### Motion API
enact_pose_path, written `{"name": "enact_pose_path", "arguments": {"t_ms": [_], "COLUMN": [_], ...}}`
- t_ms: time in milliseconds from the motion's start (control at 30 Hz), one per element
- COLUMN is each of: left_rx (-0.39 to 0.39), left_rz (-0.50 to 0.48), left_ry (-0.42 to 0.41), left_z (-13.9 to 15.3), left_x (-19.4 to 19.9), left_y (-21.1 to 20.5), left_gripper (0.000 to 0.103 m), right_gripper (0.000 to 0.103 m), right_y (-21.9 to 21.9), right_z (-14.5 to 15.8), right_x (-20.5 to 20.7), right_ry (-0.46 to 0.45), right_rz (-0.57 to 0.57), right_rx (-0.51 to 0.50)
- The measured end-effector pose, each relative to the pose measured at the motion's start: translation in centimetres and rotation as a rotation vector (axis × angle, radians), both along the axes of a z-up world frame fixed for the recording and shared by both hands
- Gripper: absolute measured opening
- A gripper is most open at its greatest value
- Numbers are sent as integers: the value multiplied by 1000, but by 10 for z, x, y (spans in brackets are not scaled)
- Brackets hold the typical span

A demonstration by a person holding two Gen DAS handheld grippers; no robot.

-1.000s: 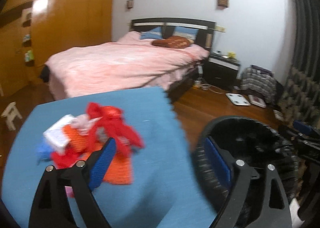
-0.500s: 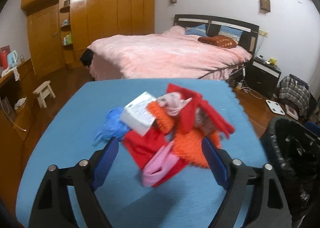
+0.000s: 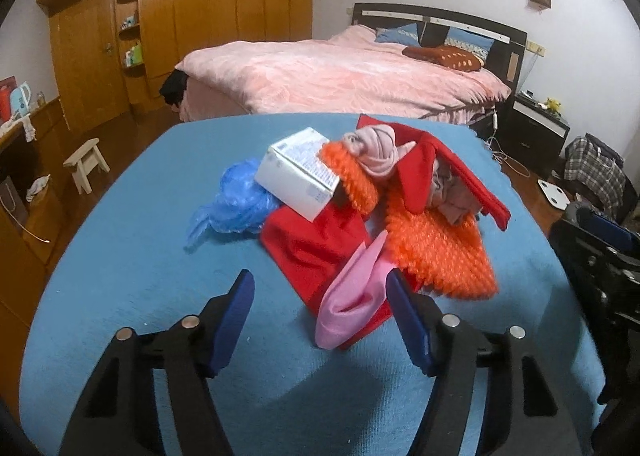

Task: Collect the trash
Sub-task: 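Return to the pile and grasp the pink item with the left gripper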

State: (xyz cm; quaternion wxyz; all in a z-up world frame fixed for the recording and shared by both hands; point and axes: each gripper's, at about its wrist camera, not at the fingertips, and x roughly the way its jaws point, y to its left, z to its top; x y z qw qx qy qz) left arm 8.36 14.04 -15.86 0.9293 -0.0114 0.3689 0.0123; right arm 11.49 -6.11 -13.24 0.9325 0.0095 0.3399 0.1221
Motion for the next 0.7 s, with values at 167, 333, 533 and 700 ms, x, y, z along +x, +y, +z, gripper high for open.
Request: {"name": "enact_pose_path", "arguments": {"t_ms": [167, 333, 533, 700], "left_rx": [-23, -41, -55, -72], "left_rz": [-25, -63, -53, -17], "left_ry": [29, 41, 18, -27], "left_z": [-7, -8, -2, 15], "left_x": [3, 3, -2, -8], "left_y": [1, -1, 1, 11], "left_gripper": [47, 27, 18, 17], "right_gripper": [98, 98, 98, 97], "right_y": [3, 7, 13, 17], "right_z": [-9, -15, -21, -26], "right_x": [4, 8, 11, 14], "right_ry": [16, 27, 42, 53], "right_rz": [3, 14, 9, 6], "right_rx": [-14, -26, -48, -55]}}
